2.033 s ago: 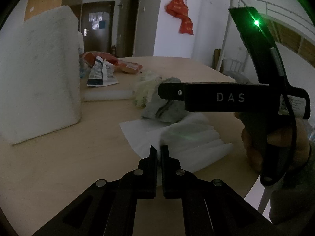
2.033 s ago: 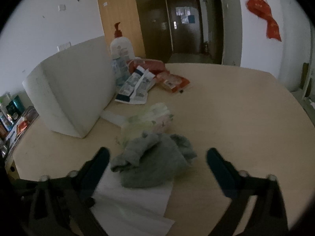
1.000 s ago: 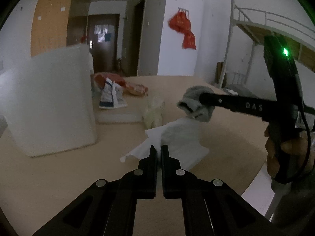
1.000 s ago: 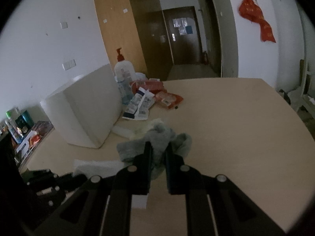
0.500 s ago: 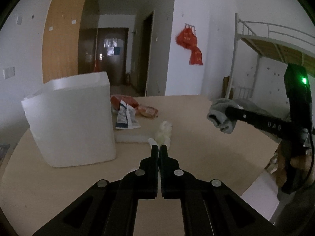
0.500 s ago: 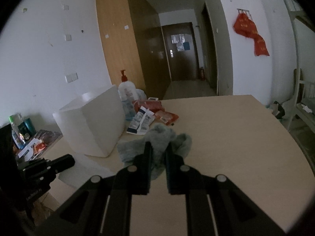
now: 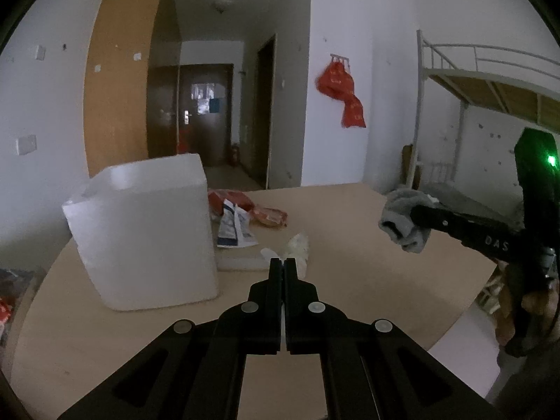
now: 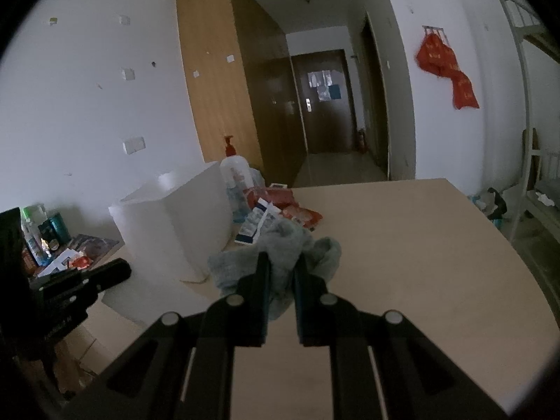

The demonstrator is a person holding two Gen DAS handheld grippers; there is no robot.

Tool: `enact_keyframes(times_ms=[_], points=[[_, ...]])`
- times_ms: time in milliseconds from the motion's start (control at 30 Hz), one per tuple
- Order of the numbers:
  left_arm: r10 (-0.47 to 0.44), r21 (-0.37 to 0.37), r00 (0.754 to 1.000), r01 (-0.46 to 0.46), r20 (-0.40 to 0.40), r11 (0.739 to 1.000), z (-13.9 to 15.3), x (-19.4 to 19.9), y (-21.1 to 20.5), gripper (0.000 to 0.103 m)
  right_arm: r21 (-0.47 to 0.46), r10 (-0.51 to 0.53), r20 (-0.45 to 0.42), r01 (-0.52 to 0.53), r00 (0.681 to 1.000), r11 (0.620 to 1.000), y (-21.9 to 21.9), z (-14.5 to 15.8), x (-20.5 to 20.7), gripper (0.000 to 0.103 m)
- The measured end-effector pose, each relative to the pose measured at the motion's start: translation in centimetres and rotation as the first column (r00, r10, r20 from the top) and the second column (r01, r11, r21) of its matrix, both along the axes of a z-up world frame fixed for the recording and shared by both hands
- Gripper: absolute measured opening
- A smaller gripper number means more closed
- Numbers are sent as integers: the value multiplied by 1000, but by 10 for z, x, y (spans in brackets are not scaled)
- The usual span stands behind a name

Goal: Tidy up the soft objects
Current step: 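Lift the grey cloth with the right tool toward the white foam box, then carry the grey cloth with the right tool over the foam box opening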

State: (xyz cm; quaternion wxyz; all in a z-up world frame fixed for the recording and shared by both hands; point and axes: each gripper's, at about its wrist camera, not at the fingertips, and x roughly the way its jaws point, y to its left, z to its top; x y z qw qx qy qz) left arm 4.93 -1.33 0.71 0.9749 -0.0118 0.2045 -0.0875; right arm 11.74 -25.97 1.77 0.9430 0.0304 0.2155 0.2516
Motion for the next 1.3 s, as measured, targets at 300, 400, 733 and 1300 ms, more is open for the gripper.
enact_keyframes(times_ms=[300, 400, 733, 1300], points=[[56, 8, 997, -56, 52, 998, 15, -20, 10, 0, 1, 34, 30, -34, 999, 999, 9, 5, -14, 15], [84, 16, 994, -85, 64, 996, 19, -27, 13, 0, 7, 67, 37, -67, 997, 998, 18, 7, -17, 15], [220, 19, 971, -223, 90, 975, 32, -52, 42, 0, 11, 210, 56, -211, 976, 977, 64, 12, -19, 15], [330, 5, 940, -331, 88, 944, 34, -59, 77, 1, -10, 334, 53, -334, 941, 942, 111, 12, -16, 15]])
